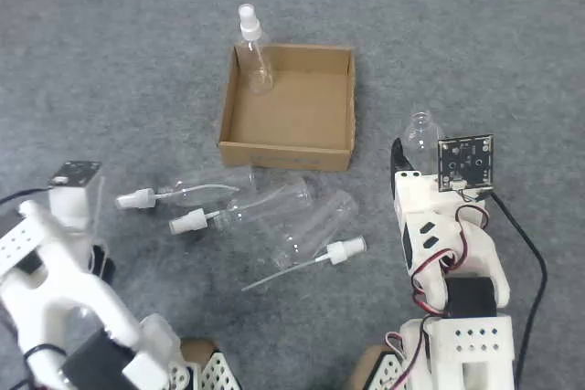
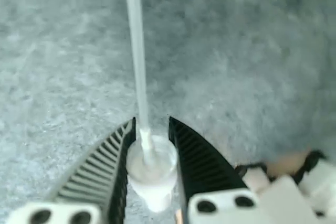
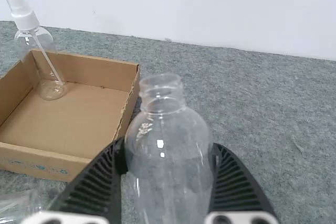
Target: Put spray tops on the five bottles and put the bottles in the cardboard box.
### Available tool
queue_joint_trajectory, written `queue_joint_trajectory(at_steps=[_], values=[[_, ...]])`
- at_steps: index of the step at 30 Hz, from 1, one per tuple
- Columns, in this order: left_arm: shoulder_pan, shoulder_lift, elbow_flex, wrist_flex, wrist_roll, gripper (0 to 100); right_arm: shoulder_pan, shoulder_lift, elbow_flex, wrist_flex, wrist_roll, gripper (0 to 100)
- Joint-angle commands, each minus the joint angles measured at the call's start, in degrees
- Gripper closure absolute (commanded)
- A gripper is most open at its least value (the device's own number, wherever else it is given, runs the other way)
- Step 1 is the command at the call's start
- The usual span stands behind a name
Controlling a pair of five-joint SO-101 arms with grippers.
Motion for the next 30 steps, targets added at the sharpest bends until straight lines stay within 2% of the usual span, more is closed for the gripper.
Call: queue_joint_trajectory(at_steps=[1, 7, 17, 26, 30], values=[[0.35, -0.44, -2.86, -3.78, 7.38, 98, -0.57, -0.66, -0.26, -1.10, 1.14, 94.4], [0.35, -0.44, -2.68, -8.09, 20.75, 98, -0.57, -0.66, -0.26, -1.10, 1.14, 94.4], [4.92, -0.53, -2.77, -10.81, 36.22, 98, -0.57, -0.66, -0.26, -1.19, 1.14, 94.4], [9.93, 0.00, -2.51, -13.10, 60.75, 98, -0.57, -0.84, -0.26, -1.19, 1.14, 94.4], [9.93, -0.18, -2.42, -14.24, 63.38, 99, -0.57, -0.92, -0.26, -1.10, 1.14, 94.4]])
